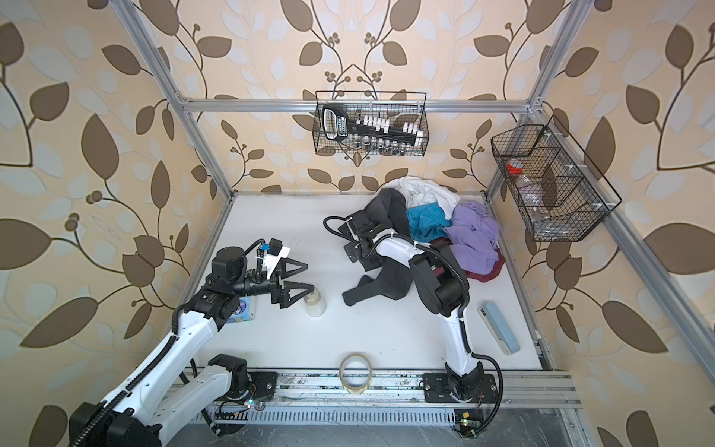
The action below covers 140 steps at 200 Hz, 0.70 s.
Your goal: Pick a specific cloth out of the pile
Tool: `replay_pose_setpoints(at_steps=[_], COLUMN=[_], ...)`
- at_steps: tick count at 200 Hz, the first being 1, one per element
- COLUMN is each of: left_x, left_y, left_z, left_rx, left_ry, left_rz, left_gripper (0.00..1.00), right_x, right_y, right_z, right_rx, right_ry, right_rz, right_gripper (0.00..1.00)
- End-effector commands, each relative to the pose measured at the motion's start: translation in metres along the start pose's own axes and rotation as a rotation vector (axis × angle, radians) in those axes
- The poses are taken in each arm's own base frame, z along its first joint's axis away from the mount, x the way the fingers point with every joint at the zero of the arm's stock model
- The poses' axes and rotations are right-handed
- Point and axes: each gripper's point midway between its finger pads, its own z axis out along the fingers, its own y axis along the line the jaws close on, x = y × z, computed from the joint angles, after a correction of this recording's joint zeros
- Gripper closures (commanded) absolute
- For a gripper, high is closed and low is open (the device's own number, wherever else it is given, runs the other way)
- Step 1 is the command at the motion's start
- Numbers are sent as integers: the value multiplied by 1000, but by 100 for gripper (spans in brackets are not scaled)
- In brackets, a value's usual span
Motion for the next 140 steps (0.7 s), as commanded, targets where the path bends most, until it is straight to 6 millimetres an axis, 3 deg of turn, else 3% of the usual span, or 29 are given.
replay_pose_setpoints(at_steps=[1,21,53,114,124,140], left_x=[-1,-1,-1,-1,-1,-2], left_y=[-5,-5,-4,-4,-4,-4], left_z=[0,0,0,0,0,0], left_rx=[9,7,4,2,1,-1], left_ry=[-9,-8,-7,-6,-7,-7], left_rz=[50,49,48,47,47,49], left_gripper=[1,1,1,1,1,1], right_x=[69,77,87,113,117,121], right_y=[3,4,9,18,19,21], right_z=[27,35,44,57,59,60], right_rx=[26,35,22,6,9,11], right_ry=[252,284,315,387,397,407], right_rz=[-29,-22,-16,-9,-11,-9], right_gripper=[6,13,34,38,49,85])
